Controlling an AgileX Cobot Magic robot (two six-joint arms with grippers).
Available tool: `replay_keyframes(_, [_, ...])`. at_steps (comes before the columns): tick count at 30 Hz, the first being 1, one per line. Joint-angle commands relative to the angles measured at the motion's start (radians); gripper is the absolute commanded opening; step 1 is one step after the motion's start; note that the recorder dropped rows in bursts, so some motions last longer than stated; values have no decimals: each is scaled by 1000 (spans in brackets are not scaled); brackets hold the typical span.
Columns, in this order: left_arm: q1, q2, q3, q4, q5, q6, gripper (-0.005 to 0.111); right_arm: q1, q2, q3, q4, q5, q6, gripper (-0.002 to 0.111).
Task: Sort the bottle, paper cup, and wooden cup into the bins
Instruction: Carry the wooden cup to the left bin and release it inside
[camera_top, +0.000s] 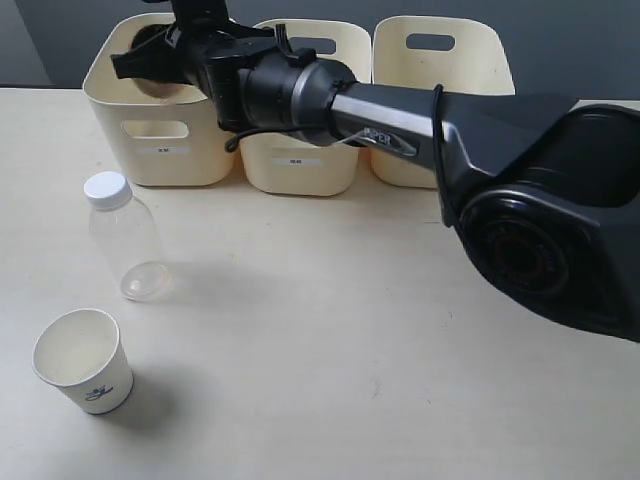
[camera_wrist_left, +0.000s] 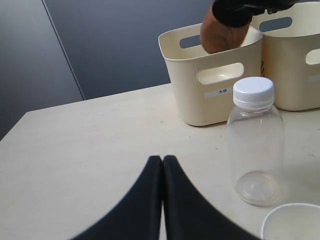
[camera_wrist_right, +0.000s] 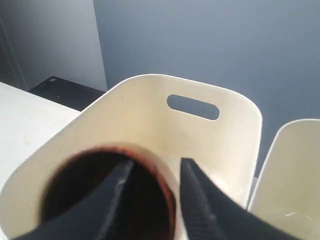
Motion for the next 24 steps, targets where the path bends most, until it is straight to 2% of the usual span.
replay_keyframes(1, [-3, -5, 1, 7, -6, -2, 0, -8, -3, -7, 1, 12, -6, 65])
replay_keyframes(4, [-3, -5, 1, 7, -6, -2, 0, -8, -3, -7, 32, 12, -6, 62])
replay_keyframes(8, [-3, -5, 1, 7, -7, -2, 0, -8, -9, -9, 69, 14, -6, 46])
replay_keyframes(11, [-3, -5, 1, 7, -7, -2, 0, -2, -27, -9, 77, 11, -11, 38])
replay_keyframes(15, [-3, -5, 1, 7, -7, -2, 0, 31, -69, -9, 77, -50, -84, 37])
replay_keyframes(18, [-3, -5, 1, 7, -7, -2, 0, 68, -109, -9, 77, -136, -200, 37])
replay_keyframes(24, [-3, -5, 1, 7, -7, -2, 0, 189, -170, -9, 77, -492, -454, 37])
